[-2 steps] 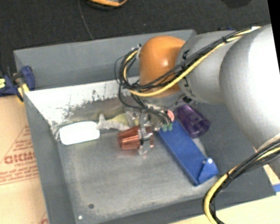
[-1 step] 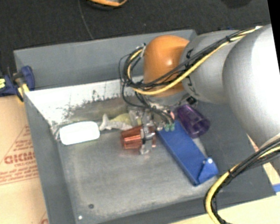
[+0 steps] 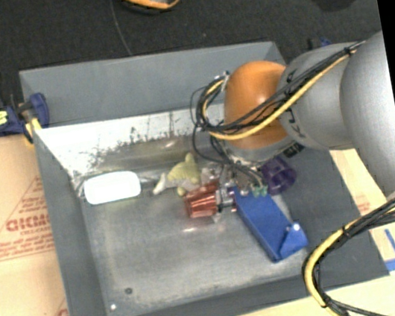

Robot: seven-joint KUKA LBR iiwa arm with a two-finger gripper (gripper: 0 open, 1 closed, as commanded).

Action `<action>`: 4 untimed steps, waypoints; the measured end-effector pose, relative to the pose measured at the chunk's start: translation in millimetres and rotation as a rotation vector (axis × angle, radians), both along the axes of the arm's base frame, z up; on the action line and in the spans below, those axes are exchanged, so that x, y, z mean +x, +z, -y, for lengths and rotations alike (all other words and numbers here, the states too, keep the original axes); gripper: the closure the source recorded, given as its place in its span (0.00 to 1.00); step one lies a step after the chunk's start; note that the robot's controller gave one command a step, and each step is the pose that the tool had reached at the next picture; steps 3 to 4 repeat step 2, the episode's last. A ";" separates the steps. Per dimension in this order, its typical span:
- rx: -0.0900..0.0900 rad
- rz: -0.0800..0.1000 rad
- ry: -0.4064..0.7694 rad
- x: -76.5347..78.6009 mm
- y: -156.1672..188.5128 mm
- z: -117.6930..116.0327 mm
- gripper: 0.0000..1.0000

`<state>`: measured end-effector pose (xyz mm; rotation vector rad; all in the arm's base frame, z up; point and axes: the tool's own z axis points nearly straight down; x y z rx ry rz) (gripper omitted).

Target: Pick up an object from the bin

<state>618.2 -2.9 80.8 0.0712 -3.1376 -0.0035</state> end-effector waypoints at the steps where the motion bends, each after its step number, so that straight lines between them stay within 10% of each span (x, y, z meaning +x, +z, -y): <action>1: 0.001 -0.001 -0.011 21.4 3.6 -15.3 1.00; 2: 0.000 -0.004 0.002 8.1 66.1 -12.2 1.00; 4: 0.000 -0.004 0.002 8.1 66.1 -12.2 1.00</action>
Offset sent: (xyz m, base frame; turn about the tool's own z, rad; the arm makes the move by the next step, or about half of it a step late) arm -0.0149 0.0058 0.1725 -0.0302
